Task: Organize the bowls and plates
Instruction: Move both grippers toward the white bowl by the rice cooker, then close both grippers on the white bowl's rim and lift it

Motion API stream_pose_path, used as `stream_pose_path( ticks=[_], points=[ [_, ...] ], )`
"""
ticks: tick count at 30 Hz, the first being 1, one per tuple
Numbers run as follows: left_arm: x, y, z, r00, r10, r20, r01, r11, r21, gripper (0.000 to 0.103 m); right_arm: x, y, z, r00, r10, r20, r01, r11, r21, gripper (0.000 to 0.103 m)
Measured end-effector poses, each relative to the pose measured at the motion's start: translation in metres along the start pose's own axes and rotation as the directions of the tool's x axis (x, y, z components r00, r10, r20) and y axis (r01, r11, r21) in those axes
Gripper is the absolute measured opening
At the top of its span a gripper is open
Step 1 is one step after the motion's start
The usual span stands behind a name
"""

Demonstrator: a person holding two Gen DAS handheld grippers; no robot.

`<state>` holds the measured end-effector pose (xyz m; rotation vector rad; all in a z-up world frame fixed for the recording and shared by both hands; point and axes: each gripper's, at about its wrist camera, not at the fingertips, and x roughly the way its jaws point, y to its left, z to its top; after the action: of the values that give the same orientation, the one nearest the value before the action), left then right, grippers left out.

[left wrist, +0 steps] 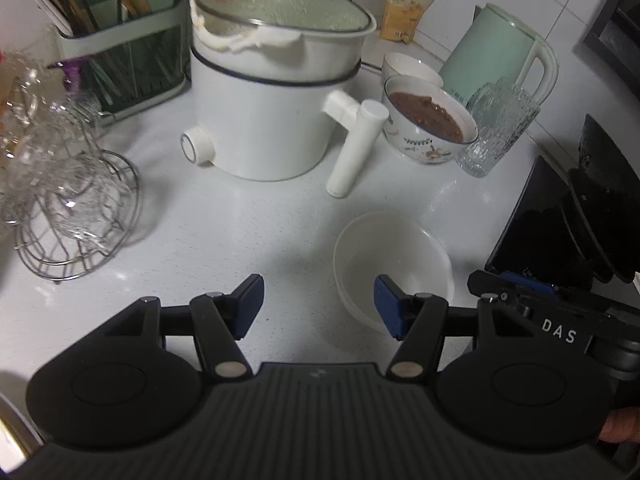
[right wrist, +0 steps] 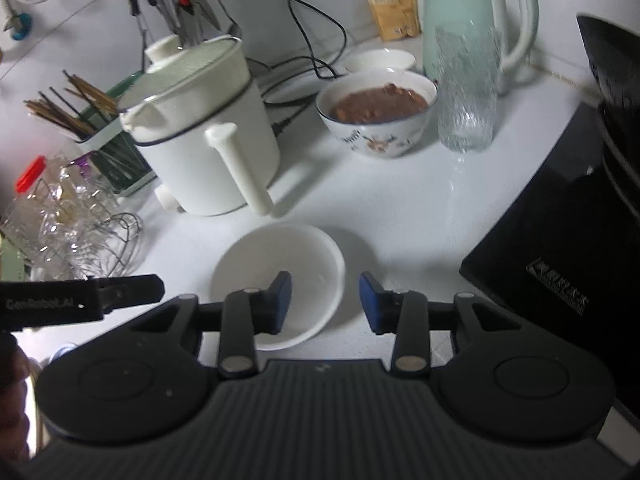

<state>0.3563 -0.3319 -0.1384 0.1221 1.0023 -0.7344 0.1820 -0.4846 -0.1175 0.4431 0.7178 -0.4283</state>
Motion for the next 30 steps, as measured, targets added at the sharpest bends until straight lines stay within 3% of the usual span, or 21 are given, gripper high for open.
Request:
stream_pose_path(
  ticks=[9, 19, 24, 28, 30],
  points=[
    [0.034, 0.000, 0.005, 0.997, -0.024, -0.067, 0.023, 1.000, -0.011, 0.065, 0.026, -0.010, 0.000, 0.999, 0.027, -0.040, -0.026, 0.999, 0.041, 0.040],
    [0.062, -0.007, 0.004, 0.994, -0.033, -0.104, 0.037, 0.999, 0.031, 0.041, 0.051, -0.012, -0.005, 0.998, 0.029, -0.063, -0.024, 0.997, 0.073, 0.039],
    [0.071, -0.008, 0.002, 0.990, -0.049, -0.129, 0.053, 0.998, 0.025, 0.024, 0.059, -0.012, -0.007, 0.997, 0.006, -0.076, 0.000, 0.997, 0.081, 0.022],
    [0.076, -0.009, 0.000, 0.987, -0.080, -0.139, 0.084, 0.996, 0.021, 0.019, 0.060, -0.013, -0.007, 0.996, 0.020, -0.086, -0.011, 0.994, 0.105, 0.012],
    [0.075, -0.009, -0.002, 0.987, -0.082, -0.141, 0.086, 0.996, 0.018, 0.019, 0.060, -0.012, -0.007, 0.996, 0.017, -0.089, -0.008, 0.995, 0.104, 0.012]
  ],
)
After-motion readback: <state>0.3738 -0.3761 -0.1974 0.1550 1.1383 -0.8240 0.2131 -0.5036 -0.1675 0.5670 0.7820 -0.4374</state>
